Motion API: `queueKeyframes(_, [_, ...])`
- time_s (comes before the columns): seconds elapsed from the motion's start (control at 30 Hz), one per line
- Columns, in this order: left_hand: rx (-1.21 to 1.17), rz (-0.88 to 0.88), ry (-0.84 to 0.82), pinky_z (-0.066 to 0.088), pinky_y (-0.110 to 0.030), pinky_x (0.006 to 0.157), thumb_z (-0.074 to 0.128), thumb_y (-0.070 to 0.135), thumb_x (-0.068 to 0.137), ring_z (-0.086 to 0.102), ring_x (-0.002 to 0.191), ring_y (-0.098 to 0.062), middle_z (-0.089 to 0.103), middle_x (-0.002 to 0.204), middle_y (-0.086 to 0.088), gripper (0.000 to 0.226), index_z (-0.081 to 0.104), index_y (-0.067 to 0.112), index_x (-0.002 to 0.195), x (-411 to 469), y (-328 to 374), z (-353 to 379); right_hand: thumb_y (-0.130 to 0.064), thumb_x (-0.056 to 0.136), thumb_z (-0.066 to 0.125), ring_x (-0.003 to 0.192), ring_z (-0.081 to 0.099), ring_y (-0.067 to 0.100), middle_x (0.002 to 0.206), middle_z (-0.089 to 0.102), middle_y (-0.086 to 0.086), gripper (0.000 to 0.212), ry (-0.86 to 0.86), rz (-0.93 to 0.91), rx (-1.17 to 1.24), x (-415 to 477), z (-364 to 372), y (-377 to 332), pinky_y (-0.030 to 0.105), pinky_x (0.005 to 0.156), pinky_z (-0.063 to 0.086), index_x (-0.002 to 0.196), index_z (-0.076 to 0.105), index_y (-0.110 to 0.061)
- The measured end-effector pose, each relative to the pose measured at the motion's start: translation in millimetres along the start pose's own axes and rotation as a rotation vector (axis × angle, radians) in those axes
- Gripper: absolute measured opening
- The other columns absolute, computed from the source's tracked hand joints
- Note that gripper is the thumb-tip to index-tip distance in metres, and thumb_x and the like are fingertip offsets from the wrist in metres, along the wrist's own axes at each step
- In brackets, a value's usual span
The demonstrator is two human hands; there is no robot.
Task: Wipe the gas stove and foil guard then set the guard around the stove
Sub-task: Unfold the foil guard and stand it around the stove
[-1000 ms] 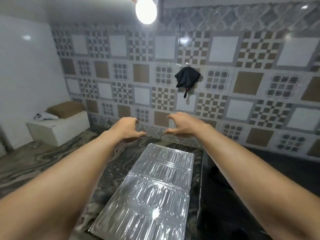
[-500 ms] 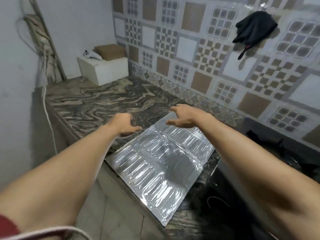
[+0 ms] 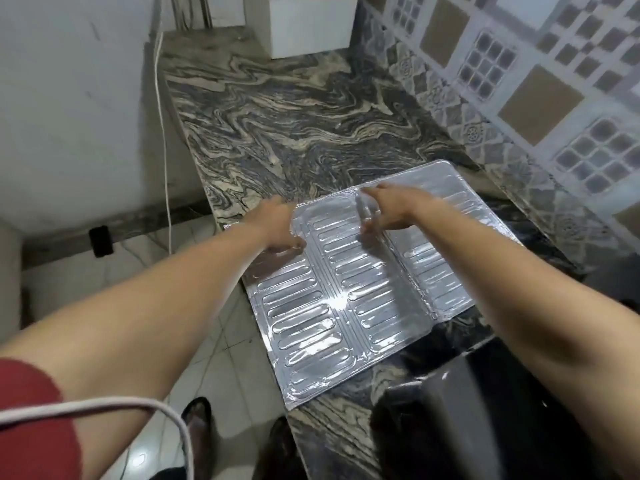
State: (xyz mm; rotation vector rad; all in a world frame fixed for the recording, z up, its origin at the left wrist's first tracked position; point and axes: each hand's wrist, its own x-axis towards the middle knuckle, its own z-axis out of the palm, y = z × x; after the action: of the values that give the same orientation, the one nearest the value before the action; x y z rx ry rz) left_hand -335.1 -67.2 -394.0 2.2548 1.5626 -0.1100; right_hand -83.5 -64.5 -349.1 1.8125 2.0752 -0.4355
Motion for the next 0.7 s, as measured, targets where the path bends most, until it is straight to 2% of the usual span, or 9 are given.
queueKeyframes(0.07, [0.030, -0.032, -0.014, 0.046, -0.047, 0.100, 0.076, 0.057, 0.074, 0.049, 0.119, -0.035, 0.052, 0.130, -0.015, 0.082, 0.046, 0.014, 0.137, -1, 0, 8, -0.067, 0.063, 0.078, 0.137, 0.042, 0.035, 0.160, 0.029, 0.006, 0.117, -0.038, -0.035, 0.011, 12, 10, -2, 0.050, 0.111, 0.038, 0.156, 0.016, -0.032])
queueKeyframes(0.13, [0.048, -0.053, -0.023, 0.046, -0.048, 0.099, 0.077, 0.053, 0.073, 0.050, 0.117, -0.035, 0.053, 0.128, -0.014, 0.080, 0.046, 0.015, 0.136, 0, 2, 11, -0.058, 0.057, 0.087, 0.135, 0.043, 0.037, 0.160, 0.028, 0.006, 0.123, -0.060, -0.058, 0.048, 21, 17, -2, 0.051, 0.109, 0.040, 0.154, 0.016, -0.036])
queueKeyframes(0.2, [0.035, -0.081, -0.011, 0.045, -0.048, 0.098, 0.077, 0.047, 0.075, 0.049, 0.118, -0.036, 0.053, 0.126, -0.014, 0.075, 0.047, 0.016, 0.136, 1, 3, 11, -0.052, 0.056, 0.090, 0.143, 0.031, 0.038, 0.164, 0.016, 0.006, 0.129, -0.074, -0.072, 0.065, 29, 22, -3, 0.054, 0.113, 0.034, 0.155, 0.010, -0.040])
queueKeyframes(0.3, [0.033, -0.128, 0.035, 0.044, -0.048, 0.097, 0.074, 0.041, 0.079, 0.047, 0.120, -0.037, 0.054, 0.126, -0.014, 0.065, 0.049, 0.015, 0.133, 5, 3, 11, -0.056, 0.052, 0.090, 0.149, 0.015, 0.035, 0.166, 0.005, 0.005, 0.136, -0.095, -0.091, 0.015, 40, 22, -2, 0.057, 0.117, 0.025, 0.154, 0.000, -0.045])
queueKeyframes(0.47, [-0.043, -0.216, 0.083, 0.045, -0.047, 0.099, 0.074, 0.044, 0.077, 0.049, 0.124, -0.035, 0.056, 0.131, -0.011, 0.069, 0.051, 0.022, 0.138, 16, 0, 7, -0.053, 0.054, 0.091, 0.145, 0.019, 0.043, 0.163, 0.009, 0.012, 0.134, -0.103, -0.068, -0.015, 50, 13, -8, 0.060, 0.114, 0.026, 0.153, 0.000, -0.049])
queueKeyframes(0.53, [-0.095, -0.223, 0.110, 0.047, -0.041, 0.096, 0.074, 0.037, 0.079, 0.053, 0.119, -0.033, 0.055, 0.130, -0.010, 0.059, 0.057, 0.022, 0.133, 21, -1, 0, -0.053, 0.054, 0.091, 0.144, 0.020, 0.044, 0.161, 0.012, 0.014, 0.132, -0.070, -0.063, -0.056, 51, 11, -9, 0.061, 0.112, 0.027, 0.154, 0.004, -0.045])
queueKeyframes(0.6, [-0.171, -0.211, 0.137, 0.047, -0.035, 0.091, 0.071, 0.019, 0.081, 0.057, 0.113, -0.030, 0.056, 0.126, -0.010, 0.044, 0.063, 0.020, 0.124, 24, 0, -10, -0.053, 0.052, 0.092, 0.142, 0.023, 0.043, 0.157, 0.019, 0.015, 0.131, -0.033, -0.067, -0.073, 52, 9, -8, 0.060, 0.112, 0.029, 0.154, 0.011, -0.036])
queueKeyframes(0.7, [-0.270, -0.192, 0.157, 0.046, -0.029, 0.082, 0.067, 0.005, 0.081, 0.061, 0.103, -0.025, 0.063, 0.112, -0.005, 0.031, 0.065, 0.023, 0.105, 23, 1, -25, -0.050, 0.051, 0.093, 0.138, 0.030, 0.041, 0.150, 0.030, 0.014, 0.123, 0.041, -0.100, -0.045, 48, 0, -11, 0.057, 0.113, 0.030, 0.148, 0.022, -0.023])
